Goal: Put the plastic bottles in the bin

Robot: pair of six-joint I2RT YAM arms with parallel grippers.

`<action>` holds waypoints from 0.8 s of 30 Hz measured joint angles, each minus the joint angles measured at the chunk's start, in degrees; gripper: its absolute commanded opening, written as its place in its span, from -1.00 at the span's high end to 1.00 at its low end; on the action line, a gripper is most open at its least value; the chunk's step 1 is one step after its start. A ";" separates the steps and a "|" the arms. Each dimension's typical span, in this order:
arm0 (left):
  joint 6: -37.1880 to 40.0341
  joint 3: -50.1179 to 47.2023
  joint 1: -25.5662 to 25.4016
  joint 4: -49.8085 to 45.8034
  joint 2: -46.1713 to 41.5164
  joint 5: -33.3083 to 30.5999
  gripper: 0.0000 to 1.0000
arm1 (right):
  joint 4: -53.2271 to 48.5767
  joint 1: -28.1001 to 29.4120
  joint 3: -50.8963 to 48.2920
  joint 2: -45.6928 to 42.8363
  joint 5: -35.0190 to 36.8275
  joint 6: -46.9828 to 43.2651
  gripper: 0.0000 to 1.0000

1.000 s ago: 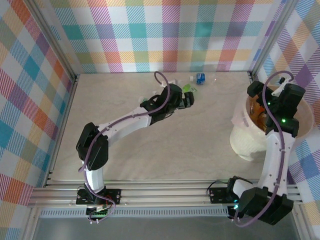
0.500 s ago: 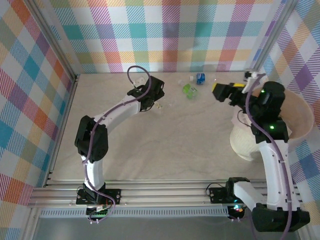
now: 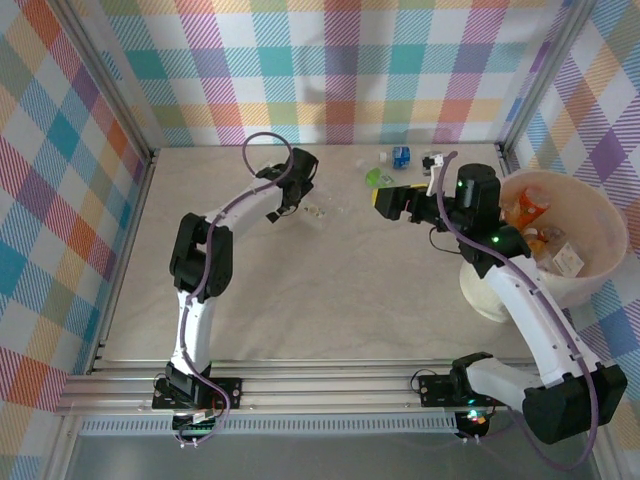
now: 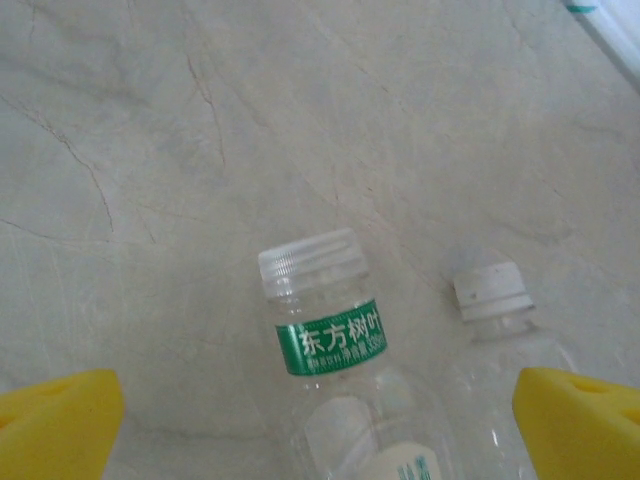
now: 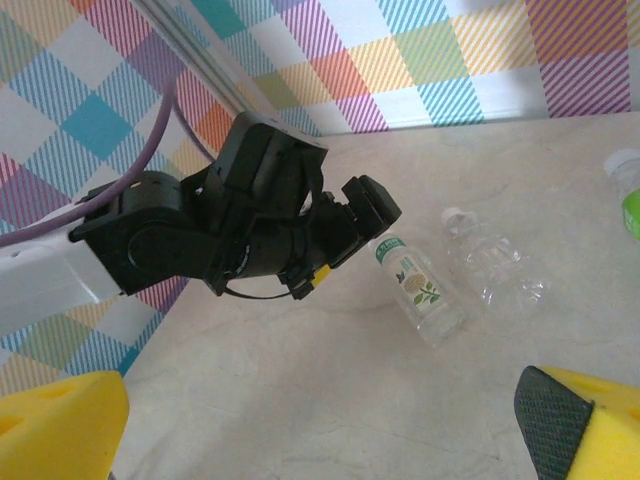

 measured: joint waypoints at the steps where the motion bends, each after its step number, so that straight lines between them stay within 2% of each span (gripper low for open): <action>1: -0.55 0.74 0.22 -0.02 0.83 0.44 -0.95 | 0.02 0.17 0.00 0.11 0.33 0.00 -0.99; 11: -3.39 7.91 3.04 0.22 8.74 5.14 -0.69 | -0.15 0.52 0.00 0.15 2.91 -0.26 -0.99; 24: -6.23 8.09 3.58 3.91 12.28 8.41 0.08 | -2.54 0.85 0.00 -0.04 4.83 -0.72 -0.99</action>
